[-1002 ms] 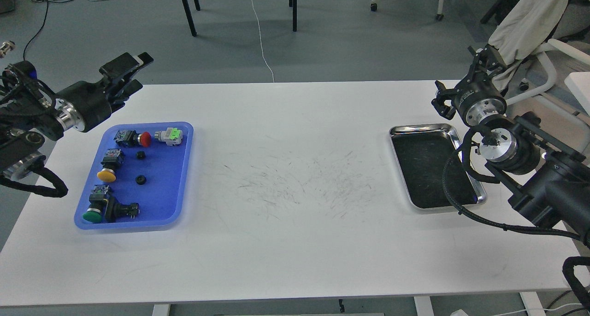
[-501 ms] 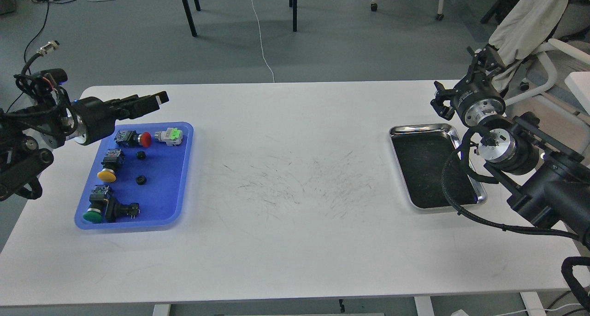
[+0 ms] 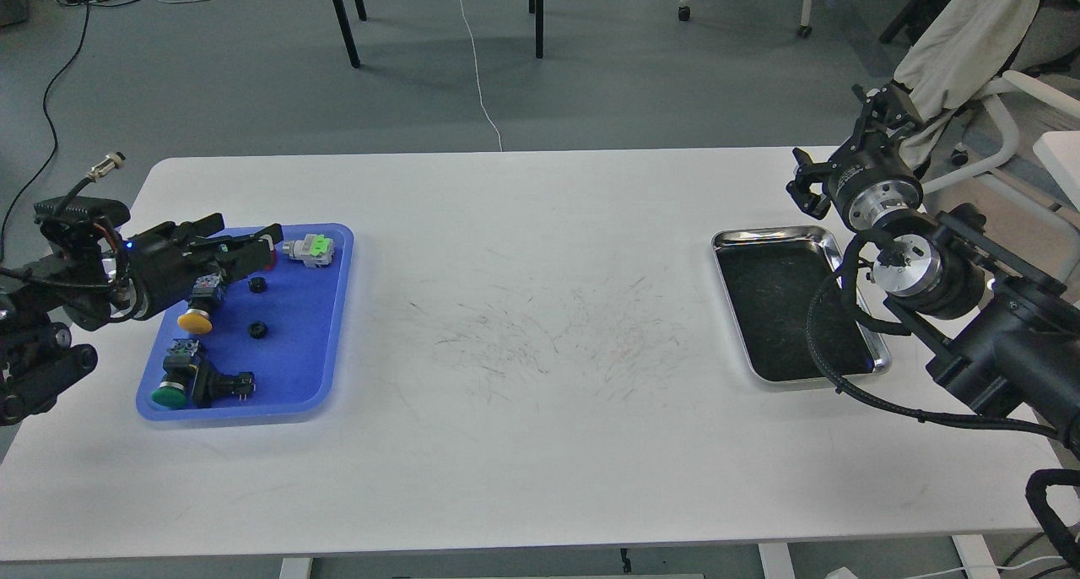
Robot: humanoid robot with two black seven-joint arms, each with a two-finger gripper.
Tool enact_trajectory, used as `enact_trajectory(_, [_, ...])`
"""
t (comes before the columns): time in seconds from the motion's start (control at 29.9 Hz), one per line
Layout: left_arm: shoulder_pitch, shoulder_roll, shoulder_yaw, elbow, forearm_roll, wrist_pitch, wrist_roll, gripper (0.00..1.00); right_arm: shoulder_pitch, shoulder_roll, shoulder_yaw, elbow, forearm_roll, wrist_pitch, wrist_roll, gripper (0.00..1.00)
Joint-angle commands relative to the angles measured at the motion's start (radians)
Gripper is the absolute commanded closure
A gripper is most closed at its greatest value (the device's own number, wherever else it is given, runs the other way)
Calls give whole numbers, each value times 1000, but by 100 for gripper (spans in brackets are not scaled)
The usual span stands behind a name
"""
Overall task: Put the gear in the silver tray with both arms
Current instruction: 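Move the left gripper down over the blue tray toward a black gear, then grasp the small black gear in the blue tray with the left gripper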
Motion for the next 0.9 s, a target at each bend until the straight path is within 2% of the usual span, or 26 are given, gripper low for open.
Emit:
enact_trajectory(0.0, [1, -20, 13, 40, 8, 3, 0, 7, 2, 0, -1, 1, 0, -2, 0, 1])
enact_trajectory(0.37, [4, -83, 22, 71, 8, 6, 0, 12, 2, 0, -4, -2, -3, -3, 0, 1])
enact_trajectory(0.5, [15, -98, 23, 75, 8, 10, 0, 16, 2, 0, -4, -2, -3, -3, 0, 1])
enact_trajectory(0.67, [15, -156, 86, 173, 5, 18, 0, 27, 1, -2, -4, -2, -3, -3, 0, 1])
enact_trajectory(0.87, [19, -185, 99, 238, -4, 26, 0, 27, -1, -2, -4, -1, -5, -3, 0, 1])
